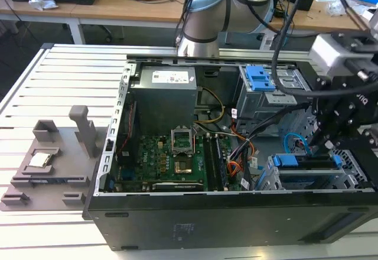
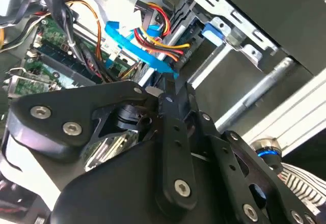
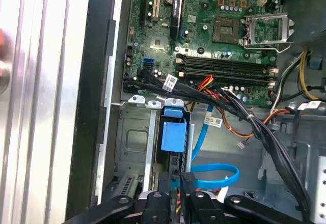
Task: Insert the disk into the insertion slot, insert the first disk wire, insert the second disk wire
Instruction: 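Insert the second disk wire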
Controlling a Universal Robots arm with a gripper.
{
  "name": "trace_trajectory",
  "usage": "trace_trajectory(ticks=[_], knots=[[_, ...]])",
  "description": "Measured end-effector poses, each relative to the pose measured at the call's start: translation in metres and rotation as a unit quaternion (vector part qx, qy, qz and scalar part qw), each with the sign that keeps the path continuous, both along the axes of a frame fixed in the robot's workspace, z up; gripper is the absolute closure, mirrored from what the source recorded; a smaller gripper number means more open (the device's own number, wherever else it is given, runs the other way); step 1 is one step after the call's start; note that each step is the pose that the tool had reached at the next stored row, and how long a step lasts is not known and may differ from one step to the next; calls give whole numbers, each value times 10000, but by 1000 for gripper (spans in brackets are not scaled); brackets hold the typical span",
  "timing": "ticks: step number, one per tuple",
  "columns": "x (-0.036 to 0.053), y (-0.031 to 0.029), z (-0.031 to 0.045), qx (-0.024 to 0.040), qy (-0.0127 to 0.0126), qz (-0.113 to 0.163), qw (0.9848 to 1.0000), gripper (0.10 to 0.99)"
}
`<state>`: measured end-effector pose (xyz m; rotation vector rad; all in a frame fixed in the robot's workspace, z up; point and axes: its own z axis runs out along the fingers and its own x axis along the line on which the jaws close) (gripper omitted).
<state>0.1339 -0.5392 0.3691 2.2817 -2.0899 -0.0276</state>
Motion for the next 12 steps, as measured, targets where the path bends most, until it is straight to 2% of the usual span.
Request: trace_trajectory(ticks=[1,2,3,5,12], knots=[[0,1,70,1,-1,0,10000,863],[0,3,138,1,-1,0,10000,980],[0,4,220,0,-1,0,10000,980],[0,4,282,1,-1,0,10000,980],[0,4,295,0,-1,0,10000,980]])
